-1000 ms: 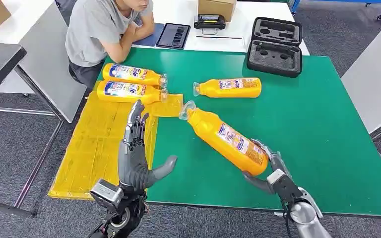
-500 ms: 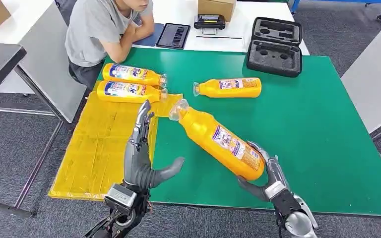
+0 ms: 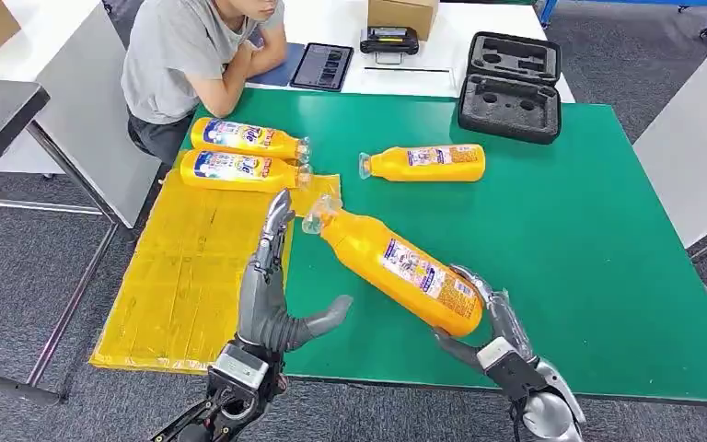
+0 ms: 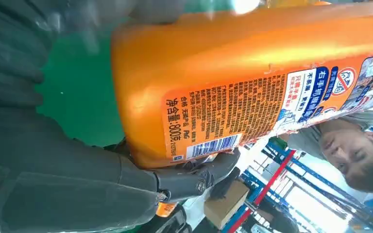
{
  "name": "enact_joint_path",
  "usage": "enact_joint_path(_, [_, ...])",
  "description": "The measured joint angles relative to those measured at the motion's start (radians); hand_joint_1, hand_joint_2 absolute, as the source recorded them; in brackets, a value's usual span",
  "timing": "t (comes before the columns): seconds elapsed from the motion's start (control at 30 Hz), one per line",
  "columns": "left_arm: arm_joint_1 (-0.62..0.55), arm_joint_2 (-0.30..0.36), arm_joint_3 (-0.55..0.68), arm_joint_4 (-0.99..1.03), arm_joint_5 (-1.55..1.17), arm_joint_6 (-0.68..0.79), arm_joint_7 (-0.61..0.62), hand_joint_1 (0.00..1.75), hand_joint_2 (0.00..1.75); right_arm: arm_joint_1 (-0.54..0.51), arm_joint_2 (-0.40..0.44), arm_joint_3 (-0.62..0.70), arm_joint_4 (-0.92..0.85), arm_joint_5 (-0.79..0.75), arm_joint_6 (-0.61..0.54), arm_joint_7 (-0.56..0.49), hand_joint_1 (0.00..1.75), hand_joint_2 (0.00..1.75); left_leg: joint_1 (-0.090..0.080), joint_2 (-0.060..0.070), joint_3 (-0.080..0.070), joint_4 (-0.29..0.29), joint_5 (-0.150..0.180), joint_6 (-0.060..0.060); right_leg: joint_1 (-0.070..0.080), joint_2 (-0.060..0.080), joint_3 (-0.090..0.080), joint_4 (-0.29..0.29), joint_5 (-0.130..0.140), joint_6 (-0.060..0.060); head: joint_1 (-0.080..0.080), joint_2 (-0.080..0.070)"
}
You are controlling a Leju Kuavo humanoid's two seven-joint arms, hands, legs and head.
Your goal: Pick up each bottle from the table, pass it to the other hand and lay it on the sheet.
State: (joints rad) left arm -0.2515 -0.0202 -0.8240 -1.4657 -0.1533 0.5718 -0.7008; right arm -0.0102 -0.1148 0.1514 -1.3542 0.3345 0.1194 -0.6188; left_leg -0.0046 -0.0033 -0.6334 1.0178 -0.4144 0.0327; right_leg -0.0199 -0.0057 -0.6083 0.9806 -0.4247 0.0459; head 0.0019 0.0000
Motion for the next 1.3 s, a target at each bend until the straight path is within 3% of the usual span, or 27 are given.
enact_joint_path(0.17, [-0.007,0.002,-0.011,0.007,-0.004,0.024,0.0,0.0,1.75,-0.002,0.0,-0.001,0.01,0.013,-0.007,0.018,1.75,1.75,0.0,0.0,0.0,0.0,0.0,0.0,0.0,0.0,0.0,0.0,0.0,0.0,0.0,0.0])
enact_joint_path(0.3, [-0.002,0.001,-0.011,0.006,0.063,-0.049,0.0,0.0,1.75,-0.002,0.002,-0.009,0.013,-0.023,-0.008,-0.038,1.75,1.75,0.0,0.0,0.0,0.0,0.0,0.0,0.0,0.0,0.0,0.0,0.0,0.0,0.0,0.0])
enact_joint_path(1.03, [0.127,-0.109,0.202,-0.026,0.134,-0.32,0.0,0.0,1.75,0.05,0.046,-0.027,-0.085,-0.139,-0.028,-0.076,1.75,1.75,0.0,0.0,0.0,0.0,0.0,0.0,0.0,0.0,0.0,0.0,0.0,0.0,0.0,0.0])
enact_joint_path(1.3, [0.133,-0.162,0.268,0.002,0.166,-0.473,0.0,0.0,1.75,0.039,0.049,0.041,-0.085,-0.225,0.089,-0.076,1.75,1.75,0.0,0.0,0.0,0.0,0.0,0.0,0.0,0.0,0.0,0.0,0.0,0.0,0.0,0.0])
